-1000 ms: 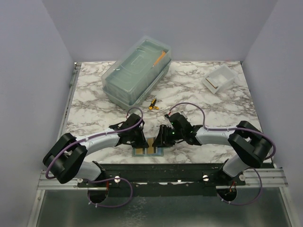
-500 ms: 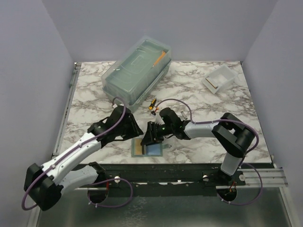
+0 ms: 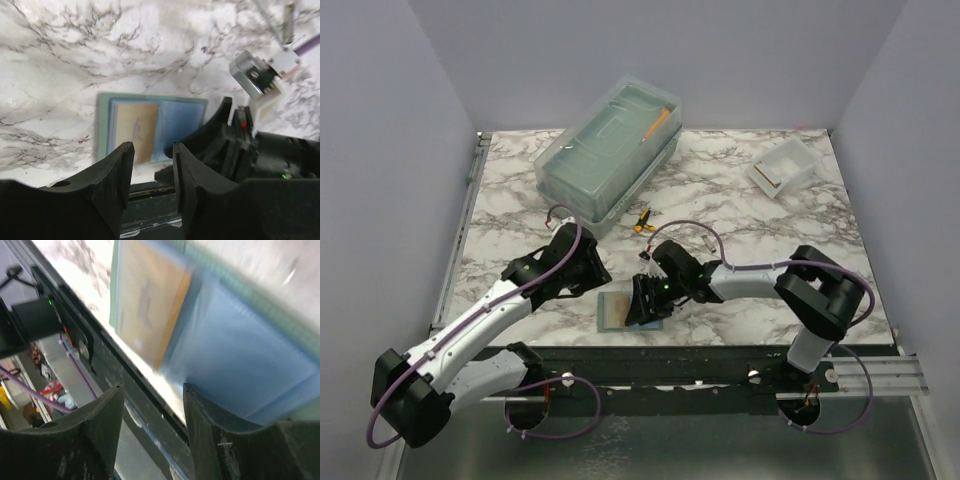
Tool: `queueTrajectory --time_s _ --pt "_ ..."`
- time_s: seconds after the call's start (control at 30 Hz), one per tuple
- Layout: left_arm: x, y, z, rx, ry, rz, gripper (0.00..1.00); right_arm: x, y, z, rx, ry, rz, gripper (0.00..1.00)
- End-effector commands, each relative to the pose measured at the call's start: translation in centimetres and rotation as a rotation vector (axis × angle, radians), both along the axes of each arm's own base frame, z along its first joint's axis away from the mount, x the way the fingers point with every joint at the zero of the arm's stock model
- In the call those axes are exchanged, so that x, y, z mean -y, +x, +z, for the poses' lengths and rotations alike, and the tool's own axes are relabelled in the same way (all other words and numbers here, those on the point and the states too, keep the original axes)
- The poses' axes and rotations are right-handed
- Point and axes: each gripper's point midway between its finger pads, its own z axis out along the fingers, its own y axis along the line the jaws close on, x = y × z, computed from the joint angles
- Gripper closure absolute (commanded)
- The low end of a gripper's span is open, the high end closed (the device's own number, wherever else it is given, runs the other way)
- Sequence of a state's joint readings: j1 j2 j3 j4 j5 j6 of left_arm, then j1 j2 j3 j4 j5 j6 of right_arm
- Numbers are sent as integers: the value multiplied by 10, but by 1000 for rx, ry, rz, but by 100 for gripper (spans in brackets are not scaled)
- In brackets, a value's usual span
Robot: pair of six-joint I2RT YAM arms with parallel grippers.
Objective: Put the credit cards into the card holder
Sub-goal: Open the card holder at the center of the board.
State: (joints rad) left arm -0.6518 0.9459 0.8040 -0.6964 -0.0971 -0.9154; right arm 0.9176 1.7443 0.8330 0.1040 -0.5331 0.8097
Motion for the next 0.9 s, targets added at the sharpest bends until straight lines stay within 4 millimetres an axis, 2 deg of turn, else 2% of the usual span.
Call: queueTrajectory --time_s 0.0,0.13,0.27,0.37,0.53,0.6,0.67,0.77,0.87 --pt "21 -4 -18 -53 -57 -85 56 29 -40 -21 -13 -173 18 46" --pt "33 4 -16 -48 -68 -136 53 38 -37 -33 -15 -228 -65 50" --pt "38 15 1 9 -68 -166 52 51 -7 -43 81 -328 -200 52" --pt "44 22 16 52 -74 -197 52 59 15 -43 126 -369 -266 52" --pt "50 36 30 117 -49 -245 51 54 55 -30 188 -314 -302 51" --pt "53 42 39 145 -42 -268 51 56 64 -21 172 -328 -301 51" --pt "57 48 55 189 -43 -298 49 62 67 -4 196 -345 -314 50" --pt "55 59 74 285 -10 -311 46 86 78 21 253 -361 -369 45" --pt "52 72 89 372 40 -322 43 129 110 39 290 -406 -454 40"
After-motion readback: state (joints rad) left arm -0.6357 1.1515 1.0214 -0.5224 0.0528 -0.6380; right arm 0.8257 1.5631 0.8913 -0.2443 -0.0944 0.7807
